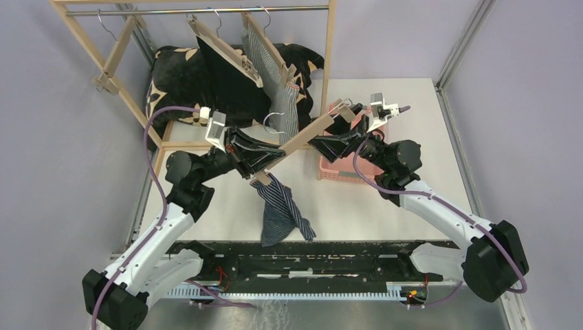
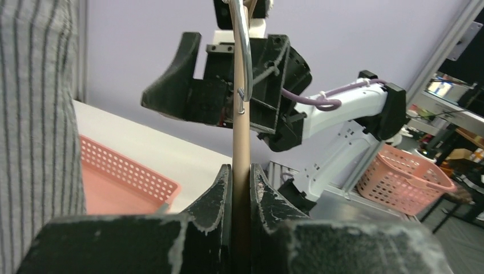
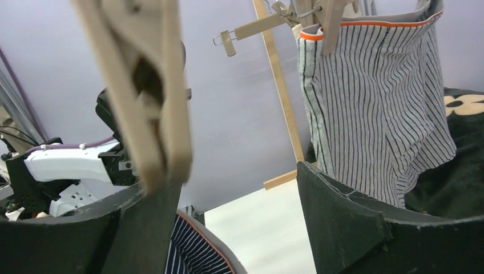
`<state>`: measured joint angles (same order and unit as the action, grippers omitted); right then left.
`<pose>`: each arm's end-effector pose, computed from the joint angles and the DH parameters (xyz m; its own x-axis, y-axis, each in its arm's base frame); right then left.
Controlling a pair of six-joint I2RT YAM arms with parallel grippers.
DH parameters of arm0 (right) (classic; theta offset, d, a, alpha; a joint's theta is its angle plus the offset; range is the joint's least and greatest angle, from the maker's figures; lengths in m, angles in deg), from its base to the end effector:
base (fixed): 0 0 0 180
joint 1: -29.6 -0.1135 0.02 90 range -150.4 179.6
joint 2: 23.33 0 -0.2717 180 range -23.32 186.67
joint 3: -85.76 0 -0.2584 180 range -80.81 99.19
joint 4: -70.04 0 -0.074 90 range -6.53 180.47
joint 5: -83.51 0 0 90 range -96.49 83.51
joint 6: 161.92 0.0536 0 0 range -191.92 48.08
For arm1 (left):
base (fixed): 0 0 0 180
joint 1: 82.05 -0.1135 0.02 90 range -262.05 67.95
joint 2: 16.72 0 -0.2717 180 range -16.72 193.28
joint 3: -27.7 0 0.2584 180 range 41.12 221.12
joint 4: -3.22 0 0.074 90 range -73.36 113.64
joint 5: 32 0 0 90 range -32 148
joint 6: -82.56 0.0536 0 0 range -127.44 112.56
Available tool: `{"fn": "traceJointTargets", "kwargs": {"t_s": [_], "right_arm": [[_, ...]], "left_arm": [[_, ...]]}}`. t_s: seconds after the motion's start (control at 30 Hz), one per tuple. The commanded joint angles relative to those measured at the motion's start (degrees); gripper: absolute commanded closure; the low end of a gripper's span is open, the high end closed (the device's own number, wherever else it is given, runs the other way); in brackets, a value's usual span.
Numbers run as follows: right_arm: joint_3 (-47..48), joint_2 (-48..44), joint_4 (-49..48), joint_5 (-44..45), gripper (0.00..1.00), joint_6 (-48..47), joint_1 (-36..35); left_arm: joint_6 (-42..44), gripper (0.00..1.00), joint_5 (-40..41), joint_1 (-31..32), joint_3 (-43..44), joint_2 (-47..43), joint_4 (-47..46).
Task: Remove the underwear clipped to the hanger
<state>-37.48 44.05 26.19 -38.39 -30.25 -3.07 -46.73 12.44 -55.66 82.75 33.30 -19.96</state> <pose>0.2115 0.1693 0.3822 -0.2075 0.5375 -0.8174 -0.9270 0.1589 0.3398 0.1631 -0.1237 0.3971 -0.2263 -0.3827 -0.8957 0.9452 0.1359 -0.2968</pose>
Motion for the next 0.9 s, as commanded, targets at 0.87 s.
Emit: {"fn": "traceJointTargets", "kwargs": {"t_s": [0.87], "right_arm": [[6.40, 1.03, -4.49, -2.22, 0.20, -1.98, -3.12]], "left_arm": [[3.28, 0.97, 6.54, 1.35, 1.13, 0.36, -4.31]]}}
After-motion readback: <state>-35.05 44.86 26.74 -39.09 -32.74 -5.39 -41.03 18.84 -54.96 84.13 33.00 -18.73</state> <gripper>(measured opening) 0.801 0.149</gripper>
